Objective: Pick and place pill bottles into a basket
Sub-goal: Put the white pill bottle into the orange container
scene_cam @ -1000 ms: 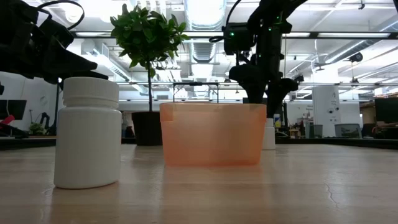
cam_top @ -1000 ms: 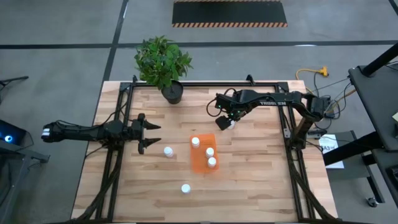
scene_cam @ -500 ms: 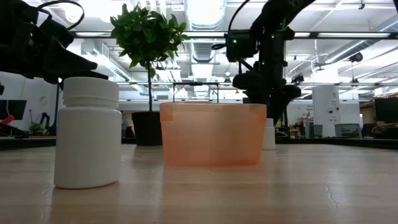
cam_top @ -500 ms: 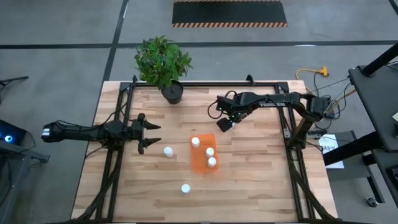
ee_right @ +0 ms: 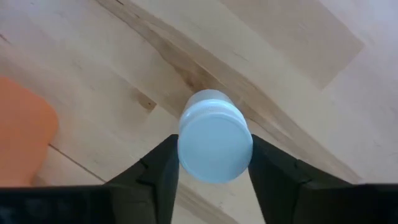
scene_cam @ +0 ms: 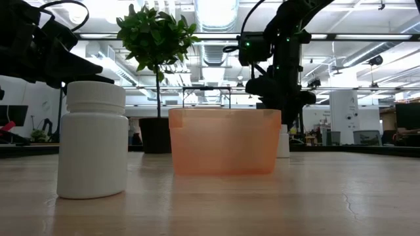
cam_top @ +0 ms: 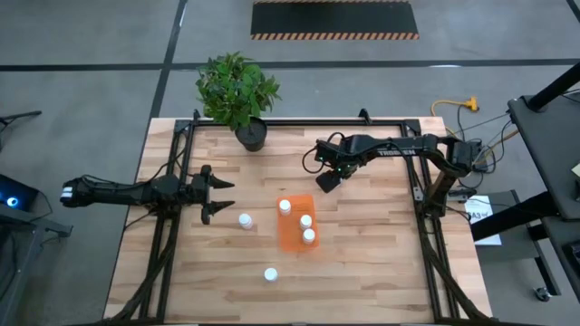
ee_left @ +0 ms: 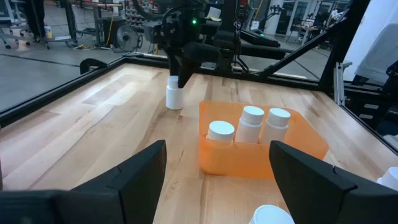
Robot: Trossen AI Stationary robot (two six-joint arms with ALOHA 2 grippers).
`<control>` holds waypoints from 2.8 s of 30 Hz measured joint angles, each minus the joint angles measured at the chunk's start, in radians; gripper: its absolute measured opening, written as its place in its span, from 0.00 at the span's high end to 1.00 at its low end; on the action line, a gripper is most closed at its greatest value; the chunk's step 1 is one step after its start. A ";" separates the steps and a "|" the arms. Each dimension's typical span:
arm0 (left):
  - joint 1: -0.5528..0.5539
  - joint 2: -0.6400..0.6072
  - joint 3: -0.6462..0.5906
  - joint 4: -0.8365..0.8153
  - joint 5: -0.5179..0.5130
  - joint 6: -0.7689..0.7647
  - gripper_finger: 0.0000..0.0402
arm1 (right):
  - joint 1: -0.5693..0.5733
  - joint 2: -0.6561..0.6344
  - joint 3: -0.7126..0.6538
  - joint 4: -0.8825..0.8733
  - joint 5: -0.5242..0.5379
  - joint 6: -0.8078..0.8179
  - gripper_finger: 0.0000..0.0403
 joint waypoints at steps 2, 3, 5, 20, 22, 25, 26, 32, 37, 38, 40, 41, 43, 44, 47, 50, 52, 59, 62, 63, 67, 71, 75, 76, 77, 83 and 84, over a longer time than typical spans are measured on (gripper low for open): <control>0.000 0.000 0.000 0.000 0.000 0.000 0.33 | 0.000 0.000 0.000 0.000 0.004 -0.010 0.65; 0.000 0.000 0.000 0.000 0.000 0.000 0.33 | 0.000 0.000 0.000 0.001 0.004 -0.013 0.65; 0.000 0.000 0.000 0.000 0.000 0.000 0.33 | 0.000 0.000 0.000 0.001 0.005 -0.015 0.65; 0.000 0.000 0.000 0.000 0.000 0.000 0.33 | 0.000 -0.007 0.036 -0.013 -0.062 -0.217 0.65; 0.000 0.000 0.000 0.000 0.000 0.000 0.33 | 0.000 -0.007 0.053 -0.033 -0.067 -0.282 0.65; 0.000 0.000 0.000 0.000 0.000 0.000 0.33 | 0.000 -0.007 0.086 -0.076 -0.071 -0.380 0.65; 0.000 0.000 0.000 0.000 0.000 0.000 0.33 | 0.000 -0.008 0.097 -0.089 -0.075 -0.419 0.65; 0.000 0.000 0.000 0.000 0.000 0.000 0.33 | 0.016 -0.008 0.156 -0.136 -0.102 -0.603 0.65; 0.000 0.000 0.000 0.000 0.000 0.000 0.33 | 0.038 -0.008 0.186 -0.162 -0.101 -0.627 0.65; 0.000 0.000 0.000 0.000 0.000 0.000 0.33 | 0.043 -0.008 0.191 -0.172 -0.101 -0.629 0.65; 0.000 0.000 0.000 0.000 0.000 0.000 0.33 | 0.055 -0.008 0.202 -0.196 -0.101 -0.632 0.65; 0.000 0.000 0.000 0.000 0.000 0.000 0.33 | 0.062 -0.008 0.210 -0.209 -0.101 -0.634 0.65; 0.000 0.000 0.000 0.000 0.000 0.000 0.33 | 0.076 -0.008 0.226 -0.234 -0.101 -0.632 0.65; 0.000 0.000 0.000 0.000 0.000 0.000 0.33 | 0.085 -0.007 0.237 -0.246 -0.101 -0.626 0.65; 0.000 0.000 0.000 0.000 0.000 0.000 0.33 | 0.111 -0.007 0.279 -0.272 -0.100 -0.615 0.65; 0.000 0.000 0.000 0.000 0.000 0.000 0.33 | 0.139 -0.007 0.323 -0.287 -0.094 -0.600 0.65; 0.000 0.000 0.000 0.000 0.000 0.000 0.33 | 0.155 -0.007 0.349 -0.289 -0.093 -0.587 0.65; 0.000 0.000 0.000 0.000 0.000 0.000 0.33 | 0.195 0.101 0.494 -0.374 -0.090 -0.570 0.65; 0.000 0.000 0.000 0.000 0.000 0.000 0.33 | 0.200 0.138 0.574 -0.395 -0.090 -0.573 0.65; 0.000 0.000 0.000 0.001 0.001 0.000 0.33 | 0.203 0.150 0.602 -0.393 -0.089 -0.573 0.65; 0.000 0.000 0.000 0.000 0.000 0.000 0.33 | 0.221 0.210 0.714 -0.395 -0.087 -0.573 0.65; 0.000 0.000 0.000 0.000 0.000 0.000 0.33 | 0.246 0.275 0.809 -0.402 -0.089 -0.596 0.65; 0.000 0.000 0.000 0.000 0.000 0.000 0.33 | 0.261 0.316 0.829 -0.420 -0.090 -0.598 0.65; 0.000 0.000 0.000 0.000 0.000 0.000 0.33 | 0.263 0.318 0.823 -0.420 -0.090 -0.598 0.65; 0.000 0.000 0.000 0.000 0.000 0.000 0.33 | 0.267 0.319 0.815 -0.421 -0.090 -0.599 0.65; 0.000 0.001 0.000 0.000 0.000 0.000 0.33 | 0.269 0.318 0.751 -0.406 -0.090 -0.613 0.65; 0.000 0.001 0.000 0.001 0.000 0.000 0.33 | 0.270 0.317 0.741 -0.402 -0.090 -0.621 0.65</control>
